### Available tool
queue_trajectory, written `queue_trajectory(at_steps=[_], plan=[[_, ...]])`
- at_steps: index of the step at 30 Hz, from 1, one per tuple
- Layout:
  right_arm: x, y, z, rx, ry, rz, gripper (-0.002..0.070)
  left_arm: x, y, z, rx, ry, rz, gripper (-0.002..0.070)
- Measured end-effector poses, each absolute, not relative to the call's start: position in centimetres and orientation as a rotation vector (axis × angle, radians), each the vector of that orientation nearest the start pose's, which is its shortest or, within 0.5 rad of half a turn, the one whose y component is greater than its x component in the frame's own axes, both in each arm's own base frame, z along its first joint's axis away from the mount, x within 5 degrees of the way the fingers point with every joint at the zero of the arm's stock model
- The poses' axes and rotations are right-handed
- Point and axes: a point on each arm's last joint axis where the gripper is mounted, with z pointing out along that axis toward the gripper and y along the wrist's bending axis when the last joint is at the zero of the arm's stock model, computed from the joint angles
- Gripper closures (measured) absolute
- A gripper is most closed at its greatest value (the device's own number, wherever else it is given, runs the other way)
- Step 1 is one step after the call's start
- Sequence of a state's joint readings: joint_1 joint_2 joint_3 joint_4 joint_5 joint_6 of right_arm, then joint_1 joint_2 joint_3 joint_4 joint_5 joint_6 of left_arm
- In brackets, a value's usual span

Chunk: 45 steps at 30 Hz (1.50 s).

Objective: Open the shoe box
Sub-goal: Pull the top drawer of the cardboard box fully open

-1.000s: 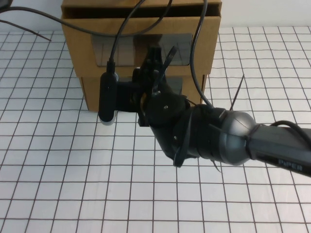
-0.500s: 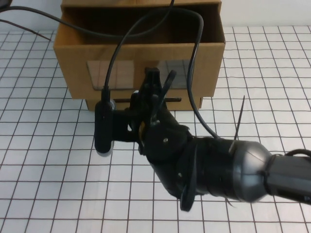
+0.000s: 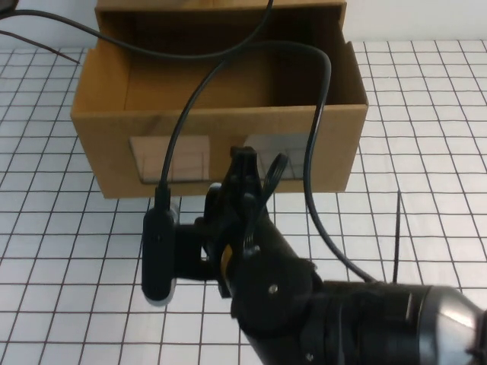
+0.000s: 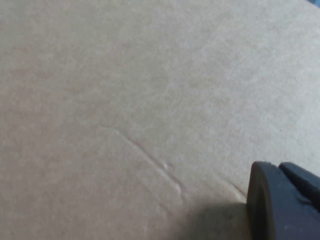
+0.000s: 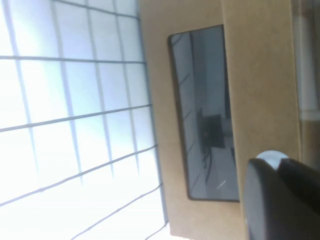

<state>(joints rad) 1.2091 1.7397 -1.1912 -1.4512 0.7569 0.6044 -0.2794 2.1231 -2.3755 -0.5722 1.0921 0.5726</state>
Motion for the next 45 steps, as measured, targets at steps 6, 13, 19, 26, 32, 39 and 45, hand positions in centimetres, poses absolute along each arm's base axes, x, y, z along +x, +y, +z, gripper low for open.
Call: queue_trajectory(at_steps=[6,13,19,26,32,39,45], plan=[[17.6,33.1,25.8,-1.465,1.47,-0.512,0.0669,44.2,-17.2,39.7,0.867,2.03,-0.559,0.0677],[17.5,33.0,25.9,-1.427,1.504,-0.502,0.0649,44.2,-17.2,39.7,0.866,2.031,-0.56,0.0677],[16.8,32.2,27.5,-1.362,1.566,-0.417,0.0549,43.5,-17.1,40.3,0.888,2.038,-0.554,0.0677],[15.5,30.5,30.3,-1.261,1.665,-0.294,0.0528,41.9,-16.6,41.9,0.931,2.046,-0.536,0.0677],[13.2,28.3,34.8,-1.16,1.66,-0.18,0.0538,39.0,-15.7,45.4,0.949,1.99,-0.511,0.0677],[15.0,24.5,40.4,-0.894,1.744,-0.192,0.0601,34.5,-14.0,50.1,0.956,1.922,-0.408,0.0677],[18.6,19.2,42.9,-0.663,1.862,-0.224,0.0678,30.1,-11.9,52.3,0.917,1.929,-0.297,0.0677]])
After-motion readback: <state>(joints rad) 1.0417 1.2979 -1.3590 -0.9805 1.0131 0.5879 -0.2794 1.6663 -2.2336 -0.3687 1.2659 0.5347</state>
